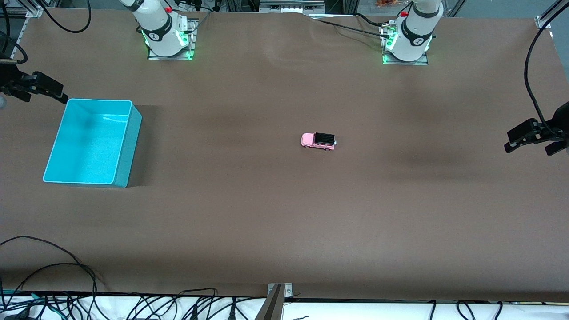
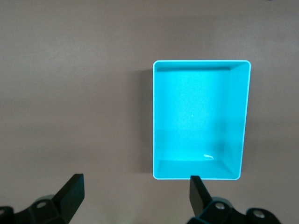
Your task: Wind and store pink jeep toy
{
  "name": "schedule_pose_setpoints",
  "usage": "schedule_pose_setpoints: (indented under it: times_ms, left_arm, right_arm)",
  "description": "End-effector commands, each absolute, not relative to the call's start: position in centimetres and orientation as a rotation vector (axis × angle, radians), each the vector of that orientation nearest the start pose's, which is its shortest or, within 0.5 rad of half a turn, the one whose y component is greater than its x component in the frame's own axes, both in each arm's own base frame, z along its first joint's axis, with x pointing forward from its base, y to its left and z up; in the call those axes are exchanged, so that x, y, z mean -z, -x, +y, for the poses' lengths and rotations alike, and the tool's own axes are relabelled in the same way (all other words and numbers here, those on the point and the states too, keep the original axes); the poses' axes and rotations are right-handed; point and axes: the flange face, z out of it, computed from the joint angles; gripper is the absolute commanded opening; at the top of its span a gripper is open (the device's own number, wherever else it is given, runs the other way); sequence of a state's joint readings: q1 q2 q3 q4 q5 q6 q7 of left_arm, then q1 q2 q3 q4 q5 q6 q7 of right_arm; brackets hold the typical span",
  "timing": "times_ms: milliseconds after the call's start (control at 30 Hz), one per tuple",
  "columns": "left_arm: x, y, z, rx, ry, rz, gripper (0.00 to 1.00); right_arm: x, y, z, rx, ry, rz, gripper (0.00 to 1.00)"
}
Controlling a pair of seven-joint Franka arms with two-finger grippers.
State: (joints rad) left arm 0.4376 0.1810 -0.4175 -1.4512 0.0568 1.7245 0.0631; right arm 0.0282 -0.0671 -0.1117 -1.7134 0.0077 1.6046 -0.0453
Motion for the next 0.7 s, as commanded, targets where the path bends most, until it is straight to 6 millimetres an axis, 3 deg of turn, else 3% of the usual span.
schedule_pose_setpoints:
  times_ms: [0, 666]
  left_arm:
    - [-59.95, -61.4, 3.91, 0.157, 3.169, 0.088, 1.0]
    - [-59.96, -61.41, 3.74, 0.157, 3.168, 0.088, 1.0]
  right_arm:
    - [-60.09, -53.18, -4.43, -0.067, 3.115, 0.043, 1.0]
    - [-59.6, -53.5, -4.84, -0.087, 3.122, 0.062, 1.0]
